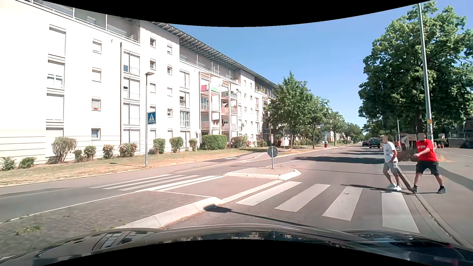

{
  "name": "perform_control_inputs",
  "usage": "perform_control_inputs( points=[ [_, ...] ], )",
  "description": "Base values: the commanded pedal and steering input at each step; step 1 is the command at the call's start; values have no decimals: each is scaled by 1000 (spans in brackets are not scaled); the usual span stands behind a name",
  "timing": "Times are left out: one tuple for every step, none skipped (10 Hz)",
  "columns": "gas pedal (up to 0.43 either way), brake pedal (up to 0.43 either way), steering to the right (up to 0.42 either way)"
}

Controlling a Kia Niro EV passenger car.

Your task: Follow the waypoints while adhering to traffic rules and regulations

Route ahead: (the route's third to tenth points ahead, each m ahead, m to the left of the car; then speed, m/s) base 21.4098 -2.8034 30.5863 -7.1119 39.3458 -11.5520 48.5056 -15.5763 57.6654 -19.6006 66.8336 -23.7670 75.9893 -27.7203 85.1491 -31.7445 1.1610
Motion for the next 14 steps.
perform_control_inputs(
  points=[
    [0, 177, 295],
    [0, 177, 295],
    [0, 171, 295],
    [0, 171, 299],
    [0, 171, 306],
    [0, 177, 322],
    [0, 177, 336],
    [0, 177, 348],
    [0, 177, 359],
    [0, 177, 368],
    [0, 171, 373],
    [0, 177, 374],
    [0, 177, 374],
    [0, 171, 374]
  ],
)
